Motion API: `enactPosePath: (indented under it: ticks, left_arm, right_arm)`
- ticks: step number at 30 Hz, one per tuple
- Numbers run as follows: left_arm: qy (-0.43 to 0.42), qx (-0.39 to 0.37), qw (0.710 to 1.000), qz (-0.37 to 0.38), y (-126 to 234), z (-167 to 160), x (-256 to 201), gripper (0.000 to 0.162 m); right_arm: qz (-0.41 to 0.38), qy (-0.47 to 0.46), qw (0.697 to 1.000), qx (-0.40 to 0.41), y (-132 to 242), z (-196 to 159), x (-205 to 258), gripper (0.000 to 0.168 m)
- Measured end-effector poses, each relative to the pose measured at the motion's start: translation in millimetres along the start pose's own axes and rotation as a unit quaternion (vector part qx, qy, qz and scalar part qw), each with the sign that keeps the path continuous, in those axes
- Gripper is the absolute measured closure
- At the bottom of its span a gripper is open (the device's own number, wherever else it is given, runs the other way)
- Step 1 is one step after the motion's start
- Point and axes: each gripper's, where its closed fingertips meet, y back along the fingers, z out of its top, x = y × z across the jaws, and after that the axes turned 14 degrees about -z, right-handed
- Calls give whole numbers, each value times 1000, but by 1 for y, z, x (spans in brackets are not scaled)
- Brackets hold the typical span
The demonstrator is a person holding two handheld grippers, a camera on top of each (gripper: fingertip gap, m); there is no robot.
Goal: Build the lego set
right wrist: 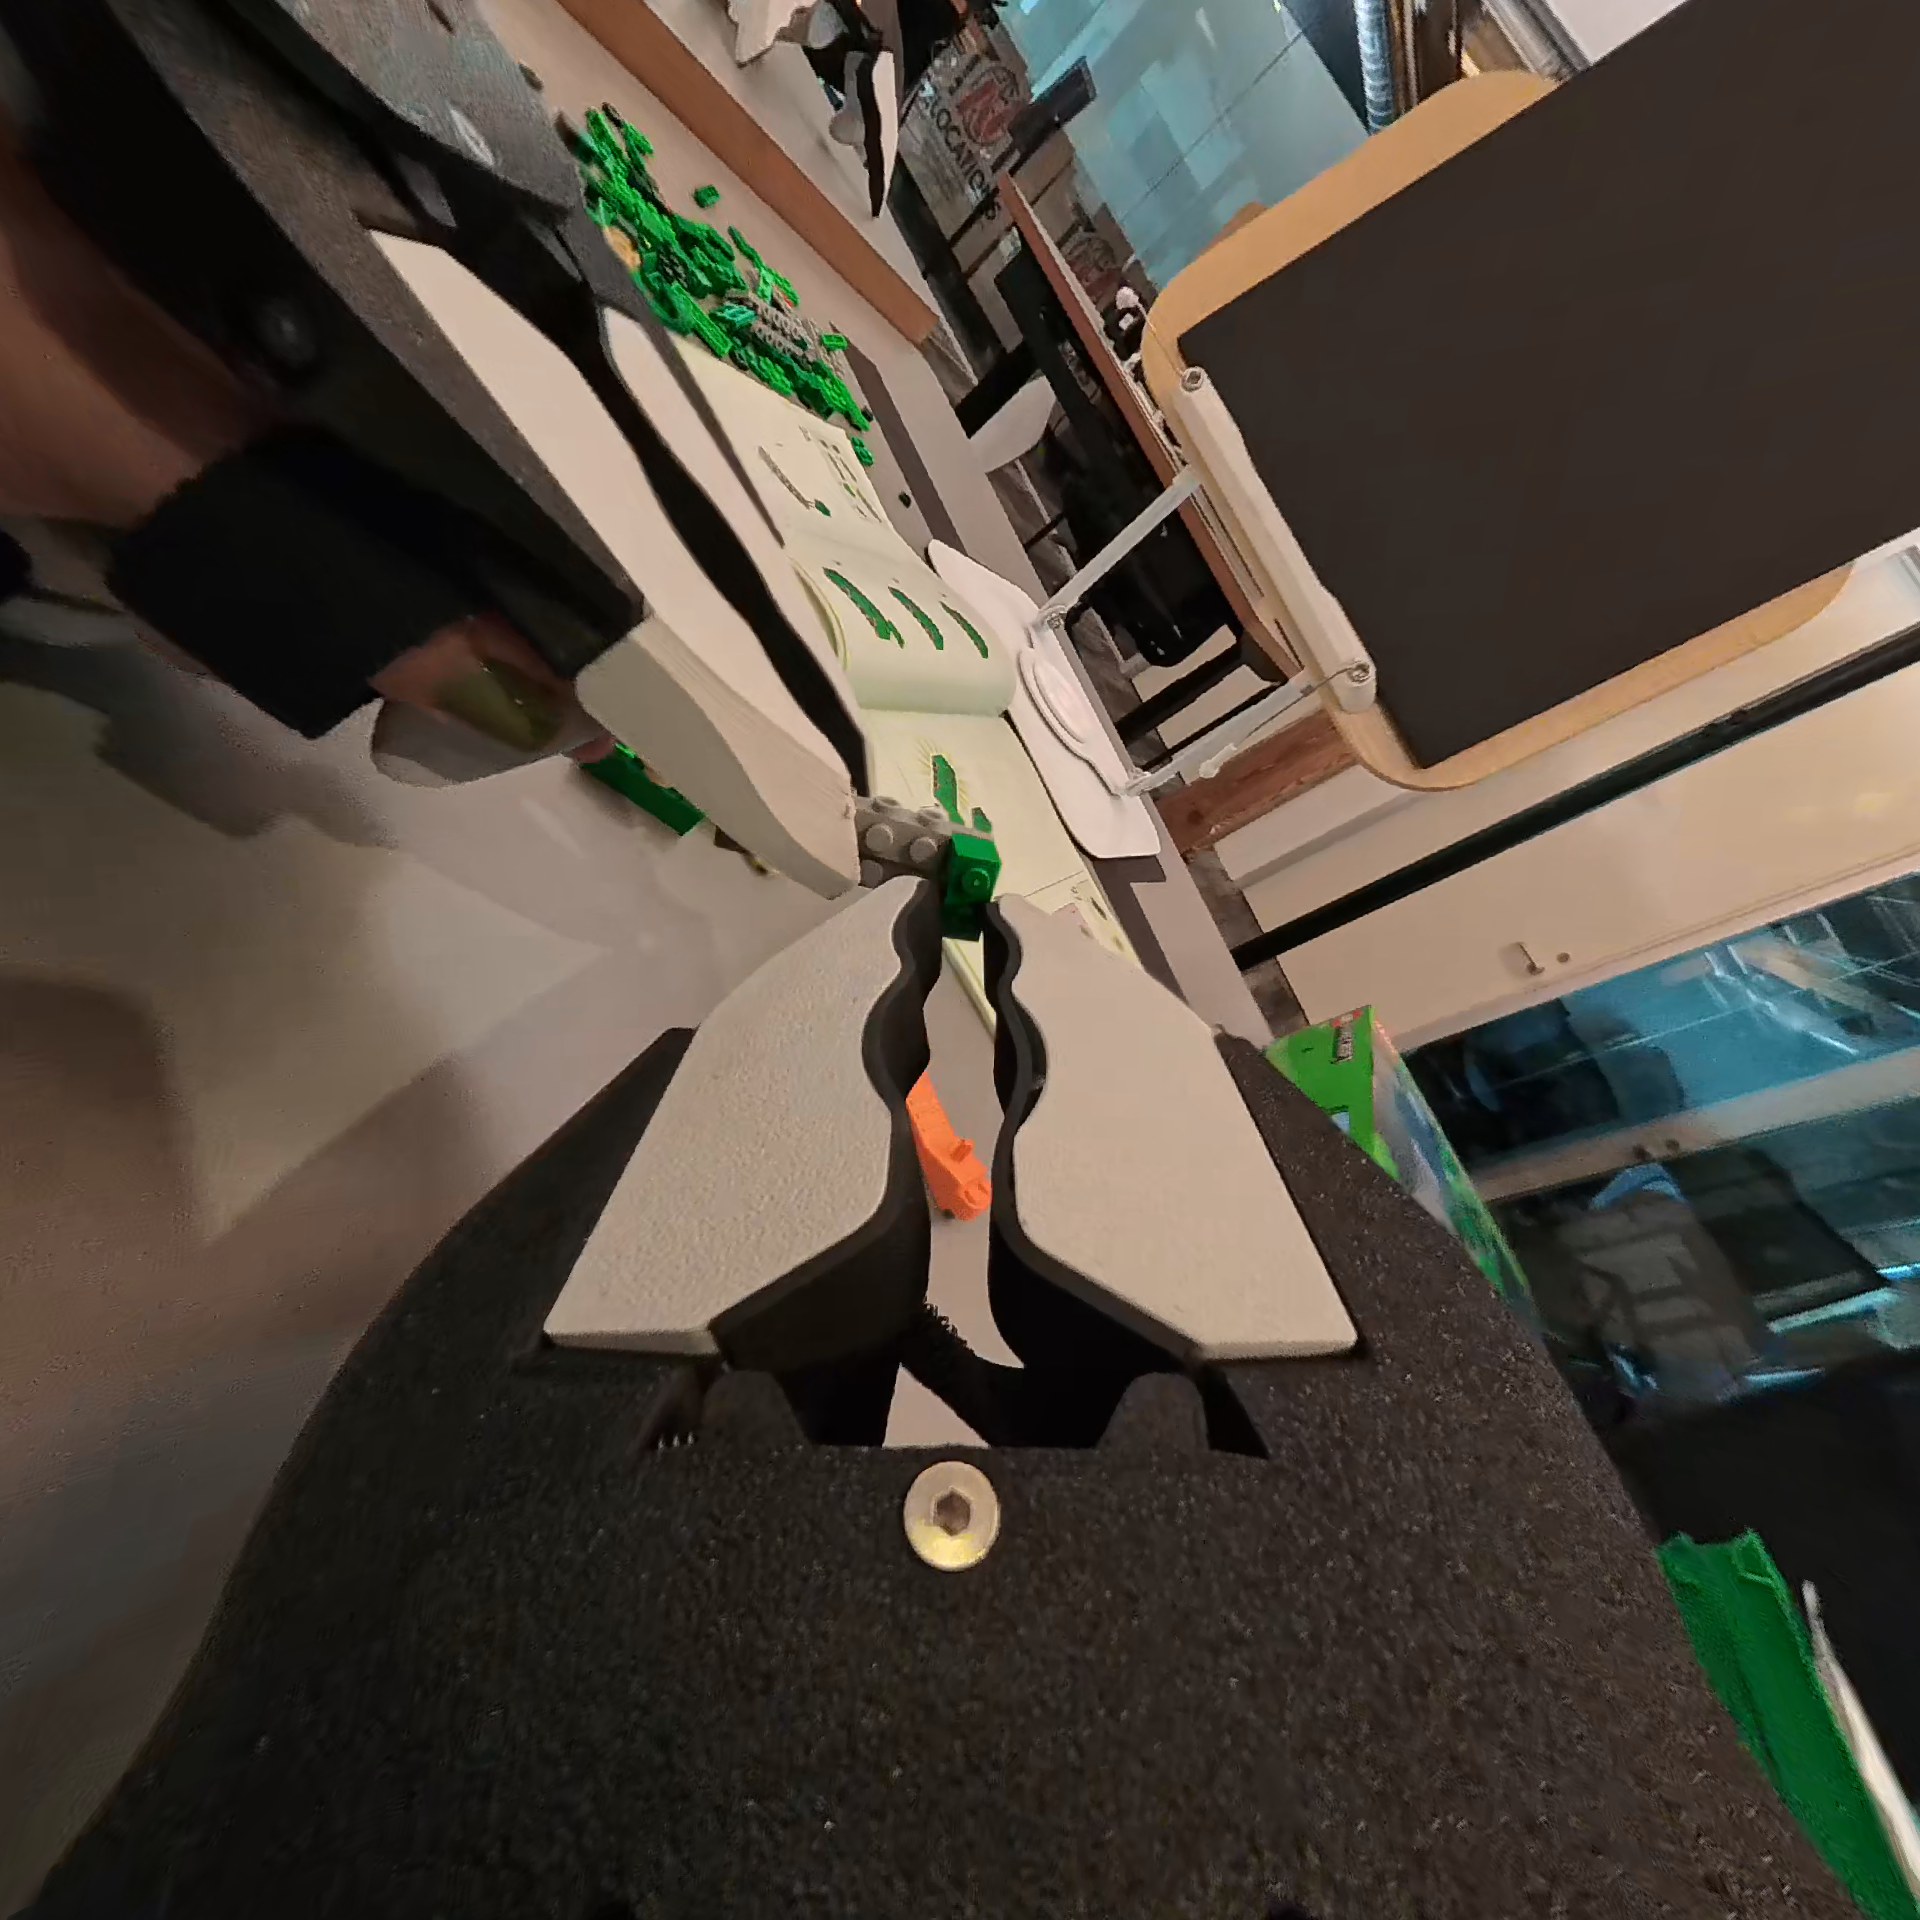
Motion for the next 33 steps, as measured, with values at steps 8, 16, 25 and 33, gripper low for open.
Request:
enactPosePath:
  ticks: [8,16,25,33]
  left_arm:
    - [19,-1,1000,-2,-1,-1,4,154]
    - [25,-1,1000,-7,-2,-1,4,154]
    - [28,-2,1000,-12,-2,-1,3,154]
    - [35,-21,999,-14,1,3,6,154]
  right_arm:
    - [27,-101,995,1,-3,-2,0,160]
    - [29,-109,994,-14,-1,1,-1,160]
    - [13,-97,995,-9,-3,-2,-3,168]
    - [6,-145,989,27,-1,-26,-26,168]
